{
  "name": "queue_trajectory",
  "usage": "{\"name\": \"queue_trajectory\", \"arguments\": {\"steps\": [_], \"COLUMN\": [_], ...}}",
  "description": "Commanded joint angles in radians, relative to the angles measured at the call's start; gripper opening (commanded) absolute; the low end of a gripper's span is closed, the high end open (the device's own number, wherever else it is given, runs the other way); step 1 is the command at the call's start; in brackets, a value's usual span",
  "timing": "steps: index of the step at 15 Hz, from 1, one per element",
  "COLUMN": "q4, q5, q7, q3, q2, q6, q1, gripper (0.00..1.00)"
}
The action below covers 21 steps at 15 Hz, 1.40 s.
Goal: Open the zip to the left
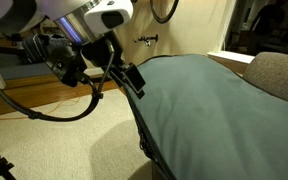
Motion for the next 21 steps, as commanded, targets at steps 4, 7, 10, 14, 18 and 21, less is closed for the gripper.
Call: {"name": "queue_trajectory", "arguments": {"steps": [4, 7, 10, 14, 18, 21], "q4": [0.004, -0.023, -0.021, -0.002, 0.001, 0.011], "q5": [0.017, -0.178, -0.394, -0.411, -0.564, -0.607], "q7": [0.024, 0.196, 0.385, 0.414, 0.541, 0.583], "q3": [0.004, 0.065, 0.076, 0.054, 0.066, 0.066], "q2": [0.037, 0.055, 0.091, 0.136, 0.149, 0.16], "q6": [0.013, 0.015, 0.017, 0.015, 0.018, 0.015], "q1": [0.003, -0.088, -0.139, -0.134, -0.177, -0.191], "gripper": [1.0, 1.0, 1.0, 1.0, 1.0, 1.0]}}
